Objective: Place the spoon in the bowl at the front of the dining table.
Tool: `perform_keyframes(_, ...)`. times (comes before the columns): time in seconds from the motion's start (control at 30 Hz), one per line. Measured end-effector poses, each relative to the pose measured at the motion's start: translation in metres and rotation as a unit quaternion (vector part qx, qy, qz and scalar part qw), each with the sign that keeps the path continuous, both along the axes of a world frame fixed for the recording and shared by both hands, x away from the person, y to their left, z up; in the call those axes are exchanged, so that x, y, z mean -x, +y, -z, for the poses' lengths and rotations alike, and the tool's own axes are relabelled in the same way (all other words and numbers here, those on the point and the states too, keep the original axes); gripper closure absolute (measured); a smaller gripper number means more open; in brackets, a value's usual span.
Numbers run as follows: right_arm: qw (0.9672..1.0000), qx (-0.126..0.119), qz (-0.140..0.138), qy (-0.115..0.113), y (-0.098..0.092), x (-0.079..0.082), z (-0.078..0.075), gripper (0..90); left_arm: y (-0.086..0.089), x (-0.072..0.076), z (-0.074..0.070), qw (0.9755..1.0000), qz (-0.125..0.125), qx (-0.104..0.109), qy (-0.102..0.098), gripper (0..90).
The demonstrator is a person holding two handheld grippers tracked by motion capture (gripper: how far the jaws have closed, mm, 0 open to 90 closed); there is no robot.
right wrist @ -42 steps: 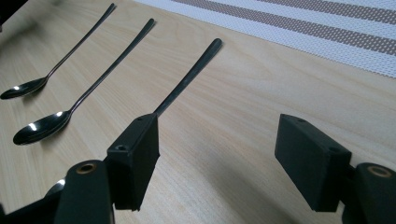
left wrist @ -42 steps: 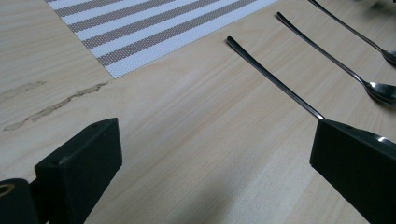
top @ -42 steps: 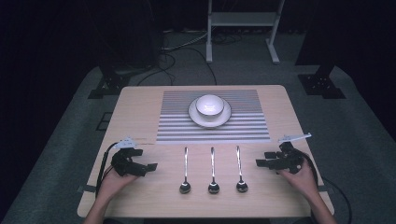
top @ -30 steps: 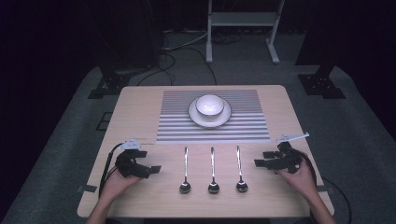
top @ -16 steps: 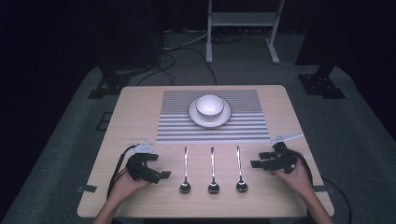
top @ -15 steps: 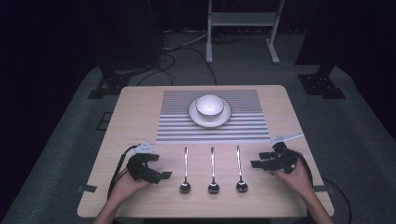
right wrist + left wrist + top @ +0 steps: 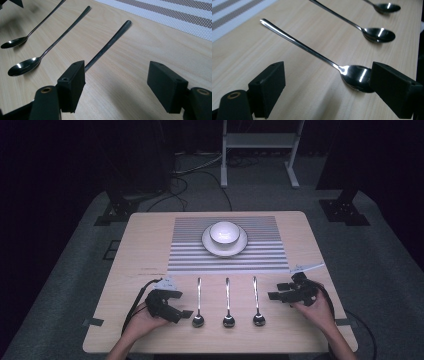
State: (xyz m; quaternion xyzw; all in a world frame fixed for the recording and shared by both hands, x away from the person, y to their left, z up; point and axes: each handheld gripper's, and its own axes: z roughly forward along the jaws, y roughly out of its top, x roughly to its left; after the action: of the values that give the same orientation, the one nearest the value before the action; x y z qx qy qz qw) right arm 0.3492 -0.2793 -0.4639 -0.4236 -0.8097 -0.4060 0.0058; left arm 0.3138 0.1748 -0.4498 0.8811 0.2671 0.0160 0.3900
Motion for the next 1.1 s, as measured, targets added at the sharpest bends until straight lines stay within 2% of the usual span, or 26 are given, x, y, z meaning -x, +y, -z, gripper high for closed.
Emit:
perform_keyframes(0.1, 1.0, -0.002, 0.001, -0.002, 0.0, 0.0, 0.0, 29.3, -0.002, 0.0, 0.001, 1.0, 0.007, -0.001, 0.004, 16.6)
perform_keyframes(0.2, 1.0, -0.006, 0.003, -0.003, 0.0, 0.001, -0.002, 29.3, -0.006, 0.004, 0.0, 0.9996, 0.029, 0.001, 0.001, 24.0)
perform_keyframes(0.37, 1.0, -0.007, 0.003, -0.004, 0.001, 0.001, -0.002, 29.3, -0.014, 0.009, 0.001, 0.9981, 0.062, -0.007, 0.004, 40.6)
perform_keyframes(0.43, 1.0, -0.006, 0.004, -0.004, 0.002, 0.001, -0.003, 29.3, -0.017, 0.009, 0.002, 0.9974, 0.07, -0.012, 0.011, 46.3)
perform_keyframes(0.57, 1.0, -0.006, 0.002, -0.004, 0.003, 0.001, -0.003, 29.3, -0.017, 0.008, 0.004, 0.9967, 0.079, -0.007, 0.02, 57.3)
perform_keyframes(0.73, 1.0, -0.006, 0.002, -0.006, 0.003, 0.001, -0.003, 29.4, -0.021, 0.011, 0.001, 0.9957, 0.092, 0.002, 0.014, 65.0)
perform_keyframes(0.87, 1.0, -0.007, 0.002, -0.005, 0.003, 0.001, -0.004, 29.4, -0.025, 0.014, 0.002, 0.9939, 0.109, -0.004, 0.018, 69.7)
perform_keyframes(0.9, 1.0, -0.008, 0.001, -0.006, 0.004, 0.001, -0.004, 29.6, -0.027, 0.016, 0.004, 0.993, 0.116, -0.009, 0.02, 70.3)
perform_keyframes(1.0, 0.9999, -0.008, 0.0, -0.007, 0.005, 0.001, -0.005, 29.5, -0.03, 0.017, 0.007, 0.992, 0.122, -0.02, 0.024, 70.4)
perform_keyframes(1.1, 0.9999, -0.008, -0.003, -0.007, 0.009, 0.002, -0.006, 29.6, -0.034, 0.018, 0.011, 0.991, 0.125, -0.044, 0.021, 70.4)
